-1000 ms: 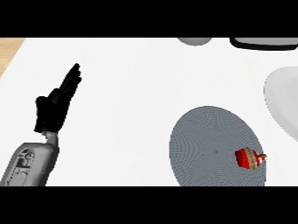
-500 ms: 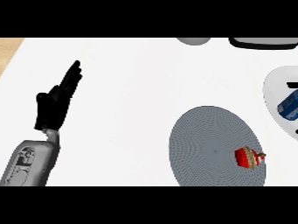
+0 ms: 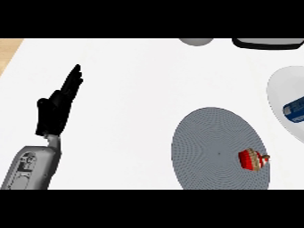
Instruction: Pick the can from the placemat and place it in the plate
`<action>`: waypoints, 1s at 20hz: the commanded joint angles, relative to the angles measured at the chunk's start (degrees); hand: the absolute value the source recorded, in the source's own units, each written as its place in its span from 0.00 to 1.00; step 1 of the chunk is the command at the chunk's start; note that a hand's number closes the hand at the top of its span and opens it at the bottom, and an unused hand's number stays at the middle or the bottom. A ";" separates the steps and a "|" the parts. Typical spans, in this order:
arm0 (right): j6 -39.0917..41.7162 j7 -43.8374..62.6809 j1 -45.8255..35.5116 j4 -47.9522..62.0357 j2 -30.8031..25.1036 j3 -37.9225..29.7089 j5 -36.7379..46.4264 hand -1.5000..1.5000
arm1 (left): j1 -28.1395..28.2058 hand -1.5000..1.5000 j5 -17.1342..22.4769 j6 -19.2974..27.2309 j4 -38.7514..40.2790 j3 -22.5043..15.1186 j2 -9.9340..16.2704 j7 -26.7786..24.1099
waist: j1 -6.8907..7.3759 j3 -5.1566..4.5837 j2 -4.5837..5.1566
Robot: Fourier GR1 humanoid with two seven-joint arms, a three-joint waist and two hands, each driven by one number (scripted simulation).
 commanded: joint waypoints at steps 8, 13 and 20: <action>16.44 3.61 2.51 3.93 -14.73 -9.54 -9.86 0.00 | 0.27 0.50 0.68 -0.79 -0.15 1.20 1.04 -0.13 | -0.09 0.36 0.60; 17.11 4.53 4.40 2.79 -15.10 -9.73 -10.25 0.00 | 0.96 0.50 0.34 -0.27 -0.06 -0.10 -0.76 -1.47 | 0.36 0.63 1.12; 17.07 5.08 6.96 1.12 -15.13 -9.91 -10.81 0.00 | -0.49 0.50 0.91 -0.64 -1.13 0.56 -0.14 -0.32 | 0.74 0.91 1.12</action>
